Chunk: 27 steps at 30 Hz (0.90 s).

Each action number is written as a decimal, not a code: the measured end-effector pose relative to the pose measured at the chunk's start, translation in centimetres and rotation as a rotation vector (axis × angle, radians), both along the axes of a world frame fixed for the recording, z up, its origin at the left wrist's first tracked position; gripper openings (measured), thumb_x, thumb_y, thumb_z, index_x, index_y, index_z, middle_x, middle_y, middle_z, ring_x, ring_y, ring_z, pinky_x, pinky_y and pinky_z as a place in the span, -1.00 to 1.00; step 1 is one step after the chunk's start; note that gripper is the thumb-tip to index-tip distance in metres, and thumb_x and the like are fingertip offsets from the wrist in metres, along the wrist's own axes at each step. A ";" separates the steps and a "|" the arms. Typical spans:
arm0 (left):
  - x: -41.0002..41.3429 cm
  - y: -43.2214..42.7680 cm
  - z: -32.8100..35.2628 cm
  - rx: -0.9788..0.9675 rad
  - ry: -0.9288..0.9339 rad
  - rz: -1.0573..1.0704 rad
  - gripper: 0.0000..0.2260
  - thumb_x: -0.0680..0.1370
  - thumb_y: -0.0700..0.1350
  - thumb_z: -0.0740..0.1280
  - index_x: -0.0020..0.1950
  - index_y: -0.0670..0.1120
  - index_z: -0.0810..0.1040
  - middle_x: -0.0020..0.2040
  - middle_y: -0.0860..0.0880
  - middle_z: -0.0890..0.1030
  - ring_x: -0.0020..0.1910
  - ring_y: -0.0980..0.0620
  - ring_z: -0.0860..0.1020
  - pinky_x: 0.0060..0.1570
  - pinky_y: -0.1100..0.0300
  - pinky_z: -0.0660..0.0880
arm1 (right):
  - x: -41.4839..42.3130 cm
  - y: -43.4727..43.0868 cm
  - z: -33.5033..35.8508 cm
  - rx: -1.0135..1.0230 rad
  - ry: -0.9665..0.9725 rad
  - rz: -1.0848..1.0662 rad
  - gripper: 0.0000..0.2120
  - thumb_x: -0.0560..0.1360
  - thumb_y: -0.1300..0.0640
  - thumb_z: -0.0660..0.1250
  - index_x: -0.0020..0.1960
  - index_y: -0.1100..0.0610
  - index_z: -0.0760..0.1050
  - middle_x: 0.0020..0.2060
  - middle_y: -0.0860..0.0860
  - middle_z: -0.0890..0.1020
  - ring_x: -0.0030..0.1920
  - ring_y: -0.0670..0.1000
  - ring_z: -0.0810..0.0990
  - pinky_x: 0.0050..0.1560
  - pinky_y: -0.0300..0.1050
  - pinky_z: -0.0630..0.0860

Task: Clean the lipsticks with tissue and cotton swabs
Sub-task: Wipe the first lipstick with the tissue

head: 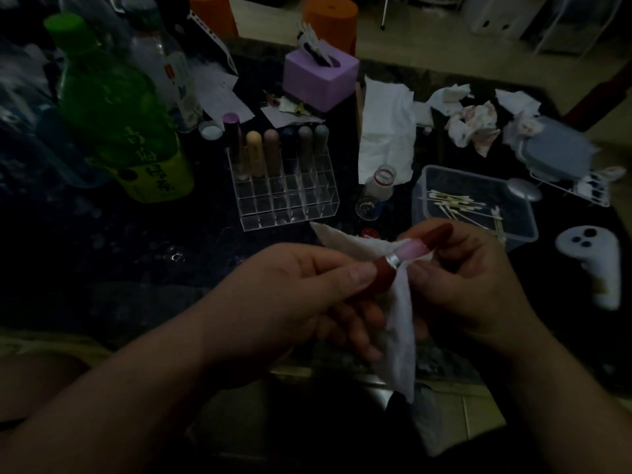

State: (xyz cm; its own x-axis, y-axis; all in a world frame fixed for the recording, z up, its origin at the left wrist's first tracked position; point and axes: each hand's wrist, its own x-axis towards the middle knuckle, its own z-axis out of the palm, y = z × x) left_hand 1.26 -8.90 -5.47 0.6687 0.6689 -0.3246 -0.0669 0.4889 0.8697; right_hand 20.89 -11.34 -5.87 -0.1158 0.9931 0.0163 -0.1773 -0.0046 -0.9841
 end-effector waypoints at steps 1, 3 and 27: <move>0.2 -0.1 0.0 0.024 0.002 0.022 -0.71 0.42 0.02 0.44 -0.06 -0.20 0.71 -0.18 -0.24 0.66 -0.32 -0.09 0.62 -0.09 -0.10 0.58 | 0.1 0.0 0.0 -0.002 0.012 0.009 -0.70 0.21 -0.13 0.61 -0.20 0.02 0.66 -0.41 0.05 0.64 -0.51 -0.01 0.57 -0.52 -0.25 0.47; 0.8 -0.4 0.2 0.137 0.008 0.119 -0.83 0.39 -0.05 0.52 -0.13 -0.13 0.74 -0.23 -0.18 0.69 -0.36 -0.05 0.63 -0.20 0.02 0.63 | 0.1 0.0 0.2 0.000 0.022 0.016 -0.68 0.23 -0.11 0.61 -0.17 0.06 0.65 -0.41 0.08 0.64 -0.53 0.02 0.58 -0.53 -0.24 0.47; 0.9 -0.7 -0.5 0.428 0.098 0.187 -0.84 0.44 0.02 0.49 -0.05 0.00 0.68 -0.12 -0.05 0.70 -0.15 0.00 0.68 -0.15 0.15 0.59 | 0.2 0.0 0.2 -0.022 0.008 -0.059 -0.75 0.11 -0.04 0.63 -0.27 -0.03 0.67 -0.45 -0.01 0.63 -0.49 -0.06 0.58 -0.52 -0.21 0.51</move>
State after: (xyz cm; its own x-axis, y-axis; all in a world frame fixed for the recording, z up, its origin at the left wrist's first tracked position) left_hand 2.15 -9.58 -5.96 0.5042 0.8622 -0.0491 -0.0274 0.0728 0.9970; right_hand 21.13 -11.33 -5.65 -0.0567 0.9984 -0.0054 -0.1856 -0.0159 -0.9825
